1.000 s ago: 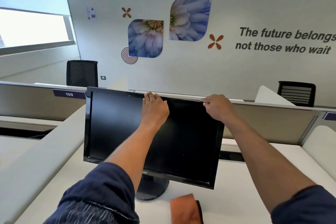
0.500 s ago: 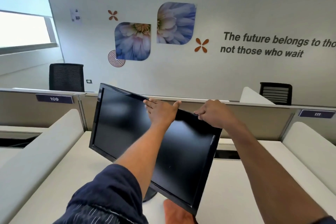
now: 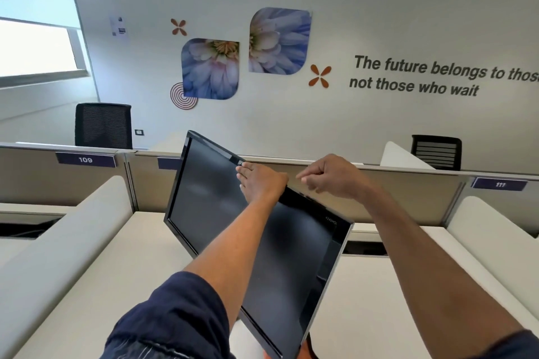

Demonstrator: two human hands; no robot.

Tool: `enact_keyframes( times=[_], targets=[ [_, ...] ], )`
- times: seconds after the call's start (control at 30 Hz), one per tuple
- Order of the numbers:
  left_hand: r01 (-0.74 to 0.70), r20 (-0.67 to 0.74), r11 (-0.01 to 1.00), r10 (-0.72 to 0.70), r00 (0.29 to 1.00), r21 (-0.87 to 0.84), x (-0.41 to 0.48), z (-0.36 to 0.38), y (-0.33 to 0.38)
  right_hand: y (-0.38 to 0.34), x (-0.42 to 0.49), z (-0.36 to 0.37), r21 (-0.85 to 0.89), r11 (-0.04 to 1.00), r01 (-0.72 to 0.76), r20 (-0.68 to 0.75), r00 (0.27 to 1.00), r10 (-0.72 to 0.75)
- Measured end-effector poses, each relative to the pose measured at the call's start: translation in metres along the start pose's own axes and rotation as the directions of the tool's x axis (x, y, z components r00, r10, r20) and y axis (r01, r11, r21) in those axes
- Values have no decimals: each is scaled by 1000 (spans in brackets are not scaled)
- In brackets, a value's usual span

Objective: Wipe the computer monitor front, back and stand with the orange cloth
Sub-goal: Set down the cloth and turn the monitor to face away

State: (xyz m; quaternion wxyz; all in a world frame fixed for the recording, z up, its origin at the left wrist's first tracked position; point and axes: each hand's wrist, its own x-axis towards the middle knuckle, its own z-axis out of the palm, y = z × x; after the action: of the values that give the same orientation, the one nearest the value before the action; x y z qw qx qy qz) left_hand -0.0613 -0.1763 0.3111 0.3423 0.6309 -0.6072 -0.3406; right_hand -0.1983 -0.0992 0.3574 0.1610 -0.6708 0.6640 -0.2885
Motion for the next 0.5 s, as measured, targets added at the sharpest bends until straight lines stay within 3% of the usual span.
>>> enact_keyframes(
  times=[0.07, 0.13, 0.33, 0.5],
  targets=[
    [-1, 5, 1000, 1, 1000, 18, -6, 0, -1, 7, 13, 9, -113, 991, 73, -148, 985, -89],
    [-12, 29, 999, 11, 1000, 38, -15, 3, -2, 12, 27, 17, -180, 975, 131, -139, 978, -157],
    [-24, 59, 1000, 24, 998, 15, -37, 11, 2, 6, 62, 17, -411, 891, 193, 213, 971, -112],
    [0, 105, 1000, 2, 995, -24, -42, 0, 3, -11, 74, 24, -464, 849, 252, 328, 940, -100]
  ],
)
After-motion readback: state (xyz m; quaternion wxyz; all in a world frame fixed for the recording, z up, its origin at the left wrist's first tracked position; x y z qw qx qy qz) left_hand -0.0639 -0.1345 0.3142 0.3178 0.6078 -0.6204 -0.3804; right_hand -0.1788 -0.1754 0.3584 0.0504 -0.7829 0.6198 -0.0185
